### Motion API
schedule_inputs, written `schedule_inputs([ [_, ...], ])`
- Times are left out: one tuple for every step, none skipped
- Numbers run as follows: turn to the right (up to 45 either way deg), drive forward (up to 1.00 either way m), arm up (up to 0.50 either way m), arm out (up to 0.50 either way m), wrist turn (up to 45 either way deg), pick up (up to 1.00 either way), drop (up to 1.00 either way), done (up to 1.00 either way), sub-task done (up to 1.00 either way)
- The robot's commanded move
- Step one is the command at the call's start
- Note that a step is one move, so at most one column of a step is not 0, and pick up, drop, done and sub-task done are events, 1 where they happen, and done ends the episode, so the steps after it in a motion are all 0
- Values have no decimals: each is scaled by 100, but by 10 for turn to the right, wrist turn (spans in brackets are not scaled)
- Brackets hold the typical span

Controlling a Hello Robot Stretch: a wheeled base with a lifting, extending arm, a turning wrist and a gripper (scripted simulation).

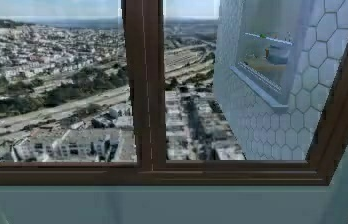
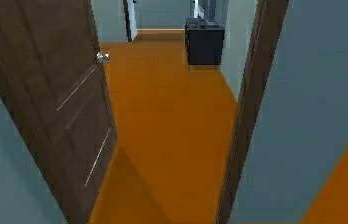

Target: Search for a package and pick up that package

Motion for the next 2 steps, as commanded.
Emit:
schedule_inputs([
  [-450,0,0,0,0,0,0,0,0],
  [-450,0,0,0,0,0,0,0,0],
])
